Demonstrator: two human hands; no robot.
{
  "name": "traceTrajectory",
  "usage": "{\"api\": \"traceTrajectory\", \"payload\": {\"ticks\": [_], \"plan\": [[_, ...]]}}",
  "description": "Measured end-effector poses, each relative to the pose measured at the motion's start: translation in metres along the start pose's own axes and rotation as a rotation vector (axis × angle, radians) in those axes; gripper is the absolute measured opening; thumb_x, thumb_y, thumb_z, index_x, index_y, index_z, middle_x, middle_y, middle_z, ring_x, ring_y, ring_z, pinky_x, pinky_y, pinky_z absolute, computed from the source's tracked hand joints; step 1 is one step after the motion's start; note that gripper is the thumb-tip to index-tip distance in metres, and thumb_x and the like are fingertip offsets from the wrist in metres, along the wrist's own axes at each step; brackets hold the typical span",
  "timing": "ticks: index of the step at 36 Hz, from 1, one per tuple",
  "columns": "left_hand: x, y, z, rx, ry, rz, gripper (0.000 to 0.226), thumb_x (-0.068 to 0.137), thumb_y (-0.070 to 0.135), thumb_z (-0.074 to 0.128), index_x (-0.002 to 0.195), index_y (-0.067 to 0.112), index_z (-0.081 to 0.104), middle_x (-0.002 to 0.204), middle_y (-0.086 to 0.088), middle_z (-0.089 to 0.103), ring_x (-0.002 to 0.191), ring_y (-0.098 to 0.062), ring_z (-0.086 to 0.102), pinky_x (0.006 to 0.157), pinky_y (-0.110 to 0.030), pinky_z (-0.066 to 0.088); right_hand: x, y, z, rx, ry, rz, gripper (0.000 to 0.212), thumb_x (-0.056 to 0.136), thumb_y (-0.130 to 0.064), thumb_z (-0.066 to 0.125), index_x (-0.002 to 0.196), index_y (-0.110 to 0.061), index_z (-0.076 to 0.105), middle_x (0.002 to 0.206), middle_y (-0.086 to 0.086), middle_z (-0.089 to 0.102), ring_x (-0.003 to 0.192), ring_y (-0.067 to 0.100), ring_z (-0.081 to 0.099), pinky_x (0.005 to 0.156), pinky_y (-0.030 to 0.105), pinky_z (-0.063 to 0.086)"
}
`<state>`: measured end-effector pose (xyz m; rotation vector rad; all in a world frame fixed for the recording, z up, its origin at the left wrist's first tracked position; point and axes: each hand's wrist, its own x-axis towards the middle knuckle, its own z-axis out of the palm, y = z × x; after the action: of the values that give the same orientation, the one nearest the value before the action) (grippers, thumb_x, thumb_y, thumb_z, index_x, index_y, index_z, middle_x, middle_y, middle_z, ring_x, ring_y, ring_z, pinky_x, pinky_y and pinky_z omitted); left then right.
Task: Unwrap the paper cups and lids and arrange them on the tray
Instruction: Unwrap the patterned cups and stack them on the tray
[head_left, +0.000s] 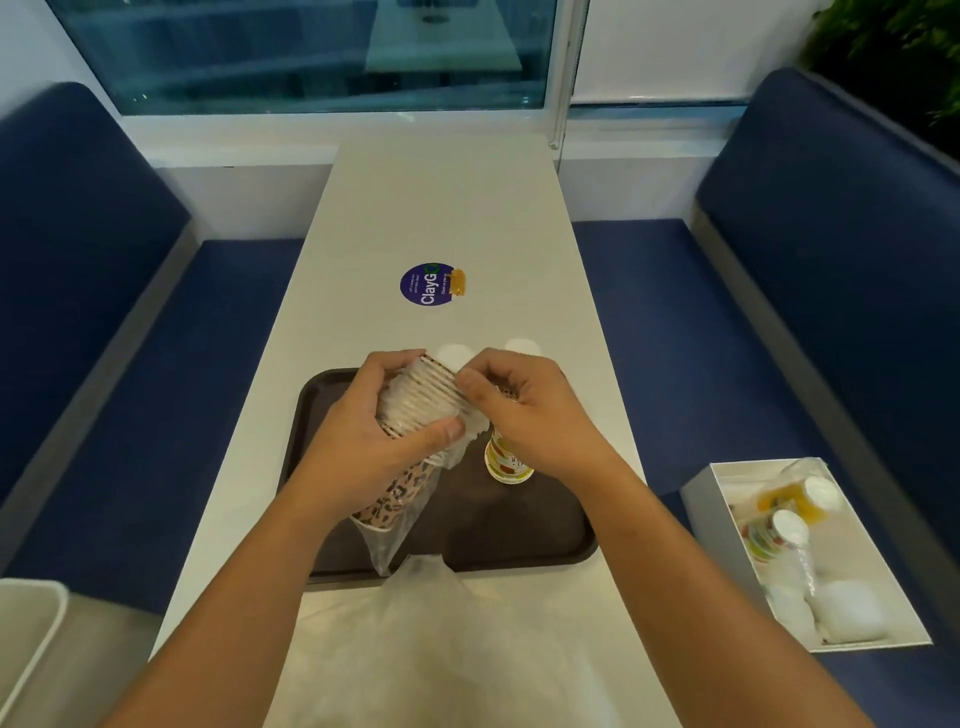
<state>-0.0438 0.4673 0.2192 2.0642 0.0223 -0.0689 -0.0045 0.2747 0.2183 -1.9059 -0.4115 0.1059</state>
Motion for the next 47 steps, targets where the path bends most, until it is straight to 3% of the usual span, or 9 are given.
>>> {"api": "traceTrajectory", "payload": {"ticks": [9,15,19,24,28,34,39,41,47], "plan": [[-0.015,0.004,-0.009,-0.022,-0.050,0.018,0.072,0.078,0.048,0.084,0.136,0.054,0.041,0.113,0.043,0.053,0.105,0.018,0.056,0.071,-0.011,0.055,0.001,-0.011,-0.016,-0.005,0.186,0.013,0.017,0.109,-0.023,0.049,0.111,-0.024,0.066,0.105,-0.009,0.071,0.099,0.007,0.068,0.084,0.037,0.061],[-0.016,0.006,-0.010,-0.052,-0.051,0.035,0.071,0.081,0.049,0.081,0.139,0.056,0.042,0.114,0.043,0.054,0.106,0.016,0.057,0.072,-0.010,0.055,-0.002,-0.005,-0.021,-0.253,-0.091,-0.218,0.055,0.099,-0.004,0.056,0.144,-0.035,0.053,0.147,-0.007,0.036,0.132,-0.006,0.037,0.103,0.013,0.046],[-0.013,0.002,-0.010,-0.066,-0.073,0.012,0.074,0.076,0.055,0.080,0.140,0.057,0.043,0.118,0.037,0.057,0.110,0.009,0.059,0.081,-0.018,0.056,0.008,0.009,-0.024,-0.525,-0.133,-0.264,0.082,0.087,-0.007,0.079,0.151,-0.039,0.041,0.162,-0.010,0.014,0.145,0.014,0.031,0.112,0.022,0.042],[-0.007,0.002,-0.007,-0.063,-0.073,0.018,0.070,0.076,0.054,0.079,0.135,0.058,0.043,0.113,0.048,0.053,0.109,0.020,0.054,0.071,-0.007,0.053,0.027,0.025,-0.034,-0.577,0.058,-0.274,0.074,0.084,-0.019,0.086,0.147,-0.027,0.048,0.148,-0.005,0.043,0.131,0.015,0.040,0.109,0.030,0.044],[0.003,-0.002,-0.006,-0.061,-0.039,-0.005,0.073,0.077,0.051,0.080,0.139,0.057,0.041,0.121,0.044,0.050,0.111,0.010,0.057,0.072,-0.006,0.052,0.038,0.041,-0.039,-0.378,0.300,-0.046,0.071,0.083,-0.036,0.086,0.143,-0.027,0.049,0.132,-0.018,0.052,0.121,0.007,0.038,0.094,0.014,0.035],[0.012,-0.014,-0.004,-0.094,0.003,-0.061,0.079,0.072,0.052,0.081,0.138,0.053,0.039,0.131,0.029,0.055,0.114,-0.003,0.062,0.080,-0.014,0.054,0.050,0.085,-0.036,-0.320,0.249,0.232,0.072,0.084,-0.038,0.084,0.143,-0.027,0.045,0.137,-0.005,0.057,0.132,0.021,0.046,0.093,0.030,0.045],[0.015,-0.017,0.003,-0.095,0.011,-0.077,0.073,0.068,0.052,0.080,0.130,0.052,0.041,0.108,0.050,0.052,0.106,0.017,0.057,0.071,-0.006,0.052,0.050,0.119,-0.026,-0.376,0.158,0.363,0.071,0.084,-0.038,0.084,0.142,-0.027,0.045,0.135,0.001,0.062,0.128,0.026,0.054,0.098,0.043,0.053],[0.015,-0.017,0.006,-0.085,0.013,-0.092,0.075,0.067,0.053,0.081,0.131,0.052,0.040,0.112,0.045,0.053,0.107,0.012,0.060,0.073,-0.009,0.052,0.050,0.124,-0.024,-0.367,0.144,0.394,0.074,0.085,-0.038,0.083,0.146,-0.027,0.042,0.139,0.002,0.060,0.130,0.026,0.054,0.100,0.043,0.052],[0.012,-0.015,0.008,-0.067,0.014,-0.112,0.075,0.067,0.053,0.083,0.130,0.050,0.041,0.118,0.037,0.055,0.105,0.007,0.061,0.076,-0.012,0.051,0.048,0.103,-0.028,-0.448,0.194,0.334,0.091,0.088,-0.045,0.077,0.160,-0.027,0.024,0.162,0.001,0.034,0.150,0.027,0.024,0.118,0.046,0.031]]}}
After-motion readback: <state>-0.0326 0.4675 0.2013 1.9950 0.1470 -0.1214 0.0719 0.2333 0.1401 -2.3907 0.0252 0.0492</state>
